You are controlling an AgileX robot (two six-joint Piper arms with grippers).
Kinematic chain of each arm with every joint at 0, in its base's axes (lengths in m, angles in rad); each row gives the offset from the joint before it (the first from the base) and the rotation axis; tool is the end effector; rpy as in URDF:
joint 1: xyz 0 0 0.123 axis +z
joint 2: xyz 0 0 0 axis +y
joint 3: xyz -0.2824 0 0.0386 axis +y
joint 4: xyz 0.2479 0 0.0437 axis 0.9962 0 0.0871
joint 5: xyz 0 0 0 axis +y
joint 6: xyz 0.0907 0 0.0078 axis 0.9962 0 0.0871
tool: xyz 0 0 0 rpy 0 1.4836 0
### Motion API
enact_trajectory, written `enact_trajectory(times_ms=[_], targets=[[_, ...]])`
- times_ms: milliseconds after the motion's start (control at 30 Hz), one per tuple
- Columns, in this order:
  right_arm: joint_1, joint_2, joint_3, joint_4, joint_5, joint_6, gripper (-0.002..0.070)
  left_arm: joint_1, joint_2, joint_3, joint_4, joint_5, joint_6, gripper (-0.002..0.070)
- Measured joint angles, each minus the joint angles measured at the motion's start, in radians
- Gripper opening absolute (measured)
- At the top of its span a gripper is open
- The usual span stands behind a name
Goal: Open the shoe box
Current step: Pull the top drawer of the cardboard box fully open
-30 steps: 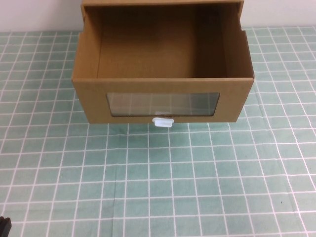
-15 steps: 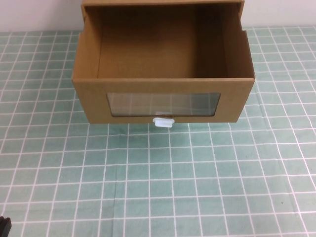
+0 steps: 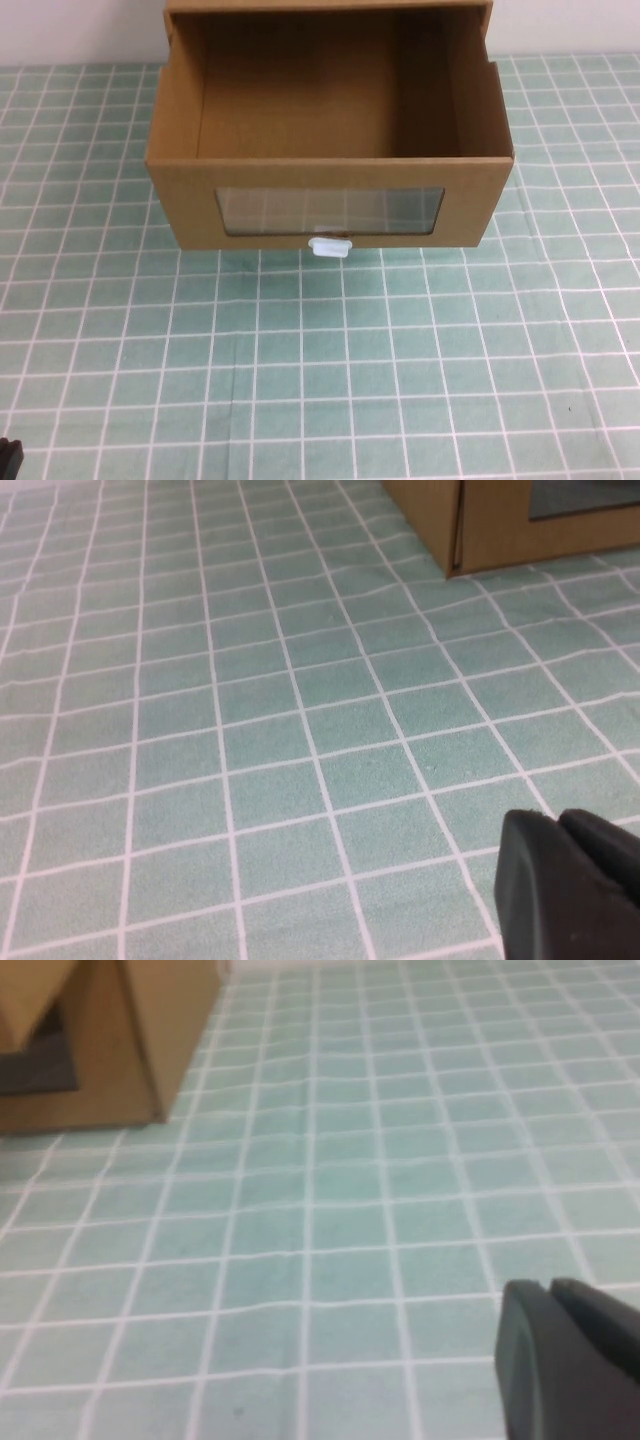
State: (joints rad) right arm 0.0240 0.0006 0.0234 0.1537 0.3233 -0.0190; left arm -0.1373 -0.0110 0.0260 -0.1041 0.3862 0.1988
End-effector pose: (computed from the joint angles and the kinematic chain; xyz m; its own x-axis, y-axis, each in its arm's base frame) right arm 0.0543 0.0058 0.1763 -0.2606 0.1201 -0.9579 -0.0383 0.9902 0.1346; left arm 0.0513 -0.0107 0.1704 -0.2849 0.1424 -0.9479 0.2038 0.9753 0.0852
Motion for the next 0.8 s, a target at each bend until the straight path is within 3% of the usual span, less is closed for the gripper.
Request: enact_trajectory(times_ms=[133, 800], targets=[[-0.051, -0.009, 0.0, -0.043, 0.02, -0.002, -0.0013, 0.0, -0.002, 0.0, 0.0, 0.0, 0.0, -0.0005], [-0.054, -0.009, 0.0, -0.039, 0.027, -0.004, -0.0013, 0.0, -0.002, 0.0, 0.0, 0.0, 0.001, -0.0005]])
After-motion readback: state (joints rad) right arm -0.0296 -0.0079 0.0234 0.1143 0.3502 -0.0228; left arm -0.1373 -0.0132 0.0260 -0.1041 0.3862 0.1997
